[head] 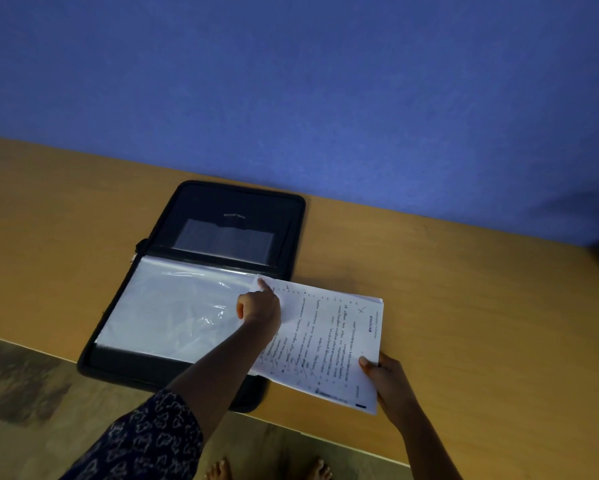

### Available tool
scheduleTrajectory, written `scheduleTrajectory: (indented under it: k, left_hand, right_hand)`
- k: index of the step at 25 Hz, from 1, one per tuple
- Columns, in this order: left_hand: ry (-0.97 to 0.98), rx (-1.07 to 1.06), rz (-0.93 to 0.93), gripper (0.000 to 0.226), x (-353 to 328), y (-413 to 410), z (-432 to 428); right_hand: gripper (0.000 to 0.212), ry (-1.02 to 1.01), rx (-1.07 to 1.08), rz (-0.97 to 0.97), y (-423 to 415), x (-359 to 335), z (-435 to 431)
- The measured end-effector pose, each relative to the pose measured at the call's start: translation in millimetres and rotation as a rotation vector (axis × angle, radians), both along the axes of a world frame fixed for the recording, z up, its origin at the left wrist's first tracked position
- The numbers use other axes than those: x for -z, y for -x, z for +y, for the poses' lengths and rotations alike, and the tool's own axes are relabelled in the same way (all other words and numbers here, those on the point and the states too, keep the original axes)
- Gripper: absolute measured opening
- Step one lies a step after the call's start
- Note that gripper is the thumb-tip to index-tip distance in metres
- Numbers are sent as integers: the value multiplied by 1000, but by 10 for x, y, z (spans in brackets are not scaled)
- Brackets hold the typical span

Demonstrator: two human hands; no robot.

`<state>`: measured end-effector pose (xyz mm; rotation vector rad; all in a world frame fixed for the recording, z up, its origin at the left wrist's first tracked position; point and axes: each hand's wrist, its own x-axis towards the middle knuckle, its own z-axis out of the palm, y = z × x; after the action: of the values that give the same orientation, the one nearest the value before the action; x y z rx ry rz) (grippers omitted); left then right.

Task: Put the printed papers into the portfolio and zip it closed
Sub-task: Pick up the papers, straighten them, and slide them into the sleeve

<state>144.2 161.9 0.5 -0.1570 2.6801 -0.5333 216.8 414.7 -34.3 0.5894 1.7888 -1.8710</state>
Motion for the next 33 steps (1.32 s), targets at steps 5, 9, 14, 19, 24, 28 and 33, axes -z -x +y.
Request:
scheduleTrajectory:
  k: [5, 9, 14, 19, 24, 28, 33]
  left_hand:
    - [11, -50, -10, 82, -36, 73, -22]
    - [26, -32, 23, 82, 6, 47, -59]
    - [-96, 16, 75, 86, 59, -195, -48]
    - [-269, -95, 144, 72, 36, -852, -170]
    - [-305, -310, 171, 38, -3, -1352, -452]
    - [-241, -237, 86, 21, -75, -1355, -371]
    - [-152, -144, 1, 14, -130, -1357, -240]
  right_hand:
    - [33, 4, 16, -10, -39, 6, 27]
    - [33, -14, 2, 6, -38, -4, 26]
    - [34, -13, 21, -10, -35, 8, 23]
    - [32, 12, 37, -31, -65, 9, 10]
    - [30, 14, 69, -67, -114, -12, -25]
    - [34, 62, 96, -70, -194, 7, -88]
    - [37, 60, 118, -74, -225, -34, -170]
